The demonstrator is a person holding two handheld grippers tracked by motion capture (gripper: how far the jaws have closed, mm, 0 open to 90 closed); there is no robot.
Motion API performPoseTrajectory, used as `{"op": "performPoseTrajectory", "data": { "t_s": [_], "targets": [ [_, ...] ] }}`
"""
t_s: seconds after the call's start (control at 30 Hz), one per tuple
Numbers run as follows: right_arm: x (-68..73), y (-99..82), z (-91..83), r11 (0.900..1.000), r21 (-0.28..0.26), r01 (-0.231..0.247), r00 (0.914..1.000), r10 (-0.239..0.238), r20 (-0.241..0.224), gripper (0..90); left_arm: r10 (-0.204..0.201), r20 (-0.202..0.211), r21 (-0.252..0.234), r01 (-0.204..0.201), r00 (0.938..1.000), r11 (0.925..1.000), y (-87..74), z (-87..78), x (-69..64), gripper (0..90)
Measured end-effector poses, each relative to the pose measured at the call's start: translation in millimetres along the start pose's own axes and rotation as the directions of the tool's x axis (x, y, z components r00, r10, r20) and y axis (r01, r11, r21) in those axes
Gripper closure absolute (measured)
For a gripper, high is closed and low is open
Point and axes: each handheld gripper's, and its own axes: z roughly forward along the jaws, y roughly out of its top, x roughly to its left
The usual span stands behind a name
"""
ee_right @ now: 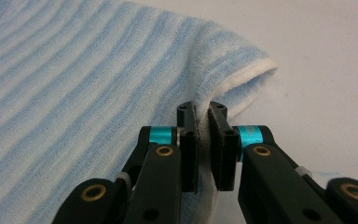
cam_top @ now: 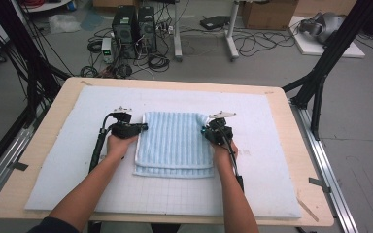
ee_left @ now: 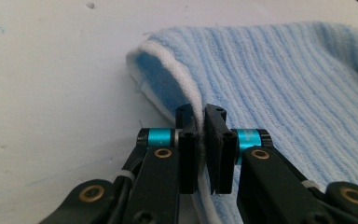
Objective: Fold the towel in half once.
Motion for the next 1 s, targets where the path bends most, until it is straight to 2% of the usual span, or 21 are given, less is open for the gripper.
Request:
{"op": "performPoseTrajectory", "data": {
  "t_s": [0.07, 0.13, 0.2, 0.3, 0.37, 0.4, 0.57, 0.63, 0.7, 0.8, 1.0],
  "targets": [
    [-0.4, -0.4, 0.8, 1.0000, -0.004, -0.008, 0.9999, 0.008, 0.014, 74.7, 0.019, 0.006, -0.004, -0.019, 0.9998, 0.9998, 0.0, -1.9, 0.4, 70.1],
    [-2.6, -1.0, -1.6, 0.9994, -0.007, -0.034, 0.9994, 0.034, 0.009, 67.1, 0.062, 0.013, 0.004, -0.062, 0.9980, 0.9981, -0.6, -4.4, 0.3, 60.8],
    [-4.3, -1.2, -6.8, 0.9987, -0.022, -0.046, 0.9989, 0.046, 0.007, 59.6, 0.077, 0.029, 0.016, -0.078, 0.9966, 0.9969, -2.2, -7.7, 0.4, 50.7],
    [-5.1, -2.3, -15.9, 0.9976, -0.051, -0.046, 0.9989, 0.046, -0.007, 50.7, 0.094, 0.045, 0.000, -0.094, 0.9946, 0.9956, -7.2, -14.8, 0.1, 50.0],
    [-4.7, -2.5, -23.8, 0.9975, -0.046, -0.055, 0.9983, 0.054, -0.023, 47.3, 0.098, 0.063, -0.009, -0.098, 0.9932, 0.9951, -10.0, -20.7, -0.4, 49.0],
    [-4.1, -2.3, -27.7, 0.9976, -0.049, -0.049, 0.9985, 0.048, -0.028, 45.8, 0.104, 0.074, 0.004, -0.105, 0.9918, 0.9945, -10.2, -23.7, -1.1, 48.5],
    [2.4, -9.7, -49.6, 0.9958, -0.091, -0.013, 0.9990, 0.009, -0.045, 45.6, 0.140, 0.115, -0.038, -0.137, 0.9835, 0.9899, -17.3, -41.6, -10.2, 46.9],
    [4.3, -16.1, -58.1, 0.9945, -0.104, 0.010, 0.9984, -0.016, -0.055, 46.6, 0.158, 0.114, -0.039, -0.155, 0.9809, 0.9872, -21.2, -47.4, -12.3, 46.4],
    [6.1, -23.5, -67.4, 0.9917, -0.126, 0.023, 0.9970, -0.032, -0.070, 47.5, 0.160, 0.120, -0.044, -0.156, 0.9797, 0.9867, -25.5, -51.7, -12.7, 46.3],
    [8.5, -33.8, -77.8, 0.9916, -0.123, 0.041, 0.9961, -0.050, -0.073, 47.8, 0.163, 0.125, -0.043, -0.159, 0.9787, 0.9864, -31.4, -57.5, -13.2, 46.2],
    [12.0, -53.7, -92.7, 0.9924, -0.119, 0.030, 0.9962, -0.040, -0.077, 47.8, 0.186, 0.157, -0.050, -0.180, 0.9699, 0.9824, -48.0, -72.6, -19.8, 45.7]
  ]
}}
